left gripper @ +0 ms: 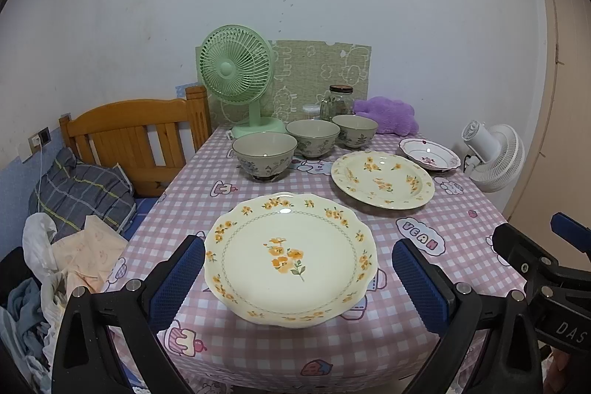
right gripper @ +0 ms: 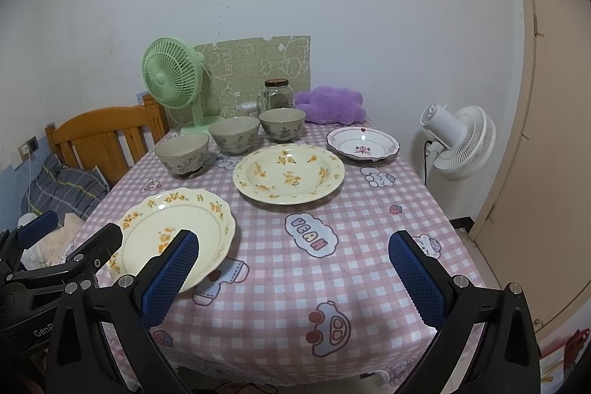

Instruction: Organize plates and bowls

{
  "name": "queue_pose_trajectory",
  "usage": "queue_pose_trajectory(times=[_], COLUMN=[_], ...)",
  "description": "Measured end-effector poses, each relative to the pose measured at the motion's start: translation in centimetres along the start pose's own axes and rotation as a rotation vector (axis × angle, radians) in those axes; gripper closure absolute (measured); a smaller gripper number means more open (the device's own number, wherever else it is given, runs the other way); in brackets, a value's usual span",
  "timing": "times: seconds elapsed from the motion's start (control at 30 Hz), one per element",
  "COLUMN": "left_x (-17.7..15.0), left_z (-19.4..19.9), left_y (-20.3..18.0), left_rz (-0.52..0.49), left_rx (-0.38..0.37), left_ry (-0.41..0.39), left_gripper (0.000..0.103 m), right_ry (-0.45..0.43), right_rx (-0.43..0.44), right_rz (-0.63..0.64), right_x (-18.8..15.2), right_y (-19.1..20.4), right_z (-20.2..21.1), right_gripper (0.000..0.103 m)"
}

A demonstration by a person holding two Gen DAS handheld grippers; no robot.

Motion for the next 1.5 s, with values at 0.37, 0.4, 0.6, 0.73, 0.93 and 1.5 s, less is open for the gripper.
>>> queue_pose_trajectory(times=[0.37, 0.4, 0.6, 0.73, 0.93, 1.5], left_x=[-0.1, 0.1, 0.8, 1.2, 1.4, -1.5], left_z=[-1.0, -1.1, -2.4, -3.9, -6.7, -16.5], left_y=[0.8, 0.9, 1.7, 2.2, 3.1, 6.1], left_rz=[0.002, 0.002, 0.0, -0.005, -0.005, -0.062], left_rx=[-0.01, -0.011, -0.011, -0.012, -0.041, 0.0], left_ry=[0.018, 0.02, 0.031, 0.056, 0.113, 0.315], left_gripper=[0.002, 0.002, 0.004, 0.008, 0.013, 0.02], right_ry=[0.016, 0.021, 0.036, 0.052, 0.092, 0.297], right_rx=[0.0, 0.003, 0.0, 0.014, 0.022, 0.027], right_rz=[-0.005, -0.007, -0.011, -0.008, -0.018, -0.039], right_x=[-0.2, -0.2, 0.5, 1.1, 1.7, -0.4], right_y=[0.4, 0.5, 1.2, 2.1, 3.4, 7.4], right_z=[-0.8, -0.9, -2.2, -3.7, -6.5, -17.9], right_gripper=[0.0, 0.0, 0.0, 0.004, 0.005, 0.015])
Point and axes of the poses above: each gripper's, at about its wrist camera, not at the fingertips, and z roughly against the way its jaws point, y to its left, x to its top, the point moved 8 cm from there along -z, roughly the way its jaws point, and after that the axes turned 10 degrees about x, right-handed, at the moved point
